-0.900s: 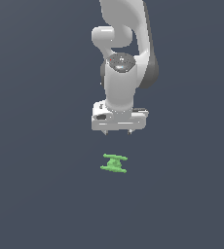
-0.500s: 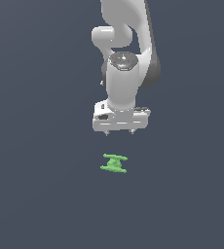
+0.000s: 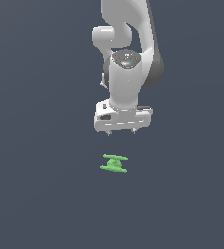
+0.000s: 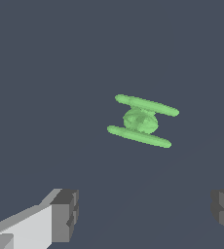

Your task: Pick up the object and move it to a goal position.

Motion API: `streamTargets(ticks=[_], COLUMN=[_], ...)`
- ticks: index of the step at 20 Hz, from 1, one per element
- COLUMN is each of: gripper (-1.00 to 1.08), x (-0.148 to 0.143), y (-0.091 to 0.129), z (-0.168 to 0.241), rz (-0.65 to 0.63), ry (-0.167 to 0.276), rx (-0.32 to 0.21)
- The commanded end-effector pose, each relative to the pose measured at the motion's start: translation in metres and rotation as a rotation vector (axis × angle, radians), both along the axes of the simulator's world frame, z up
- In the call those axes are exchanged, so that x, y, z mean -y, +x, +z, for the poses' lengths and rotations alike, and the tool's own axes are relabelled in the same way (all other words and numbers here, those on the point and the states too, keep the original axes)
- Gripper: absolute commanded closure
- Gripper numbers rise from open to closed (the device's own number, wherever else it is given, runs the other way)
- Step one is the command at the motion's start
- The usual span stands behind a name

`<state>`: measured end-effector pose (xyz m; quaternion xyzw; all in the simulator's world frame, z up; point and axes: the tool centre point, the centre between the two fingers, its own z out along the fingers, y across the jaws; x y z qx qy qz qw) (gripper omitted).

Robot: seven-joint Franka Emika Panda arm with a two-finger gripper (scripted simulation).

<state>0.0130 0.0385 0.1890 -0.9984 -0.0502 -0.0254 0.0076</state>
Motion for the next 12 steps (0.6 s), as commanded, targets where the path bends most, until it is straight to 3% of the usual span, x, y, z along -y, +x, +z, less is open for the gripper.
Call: streamTargets(ticks=[1, 12], gripper=[-0.92, -0.92], x=[0.0, 0.003], y=[0.001, 0.009], z=[-0.001, -0.012], rz=[0.01, 0.163], ry=[-0.001, -0.016], rx=[-0.001, -0.006])
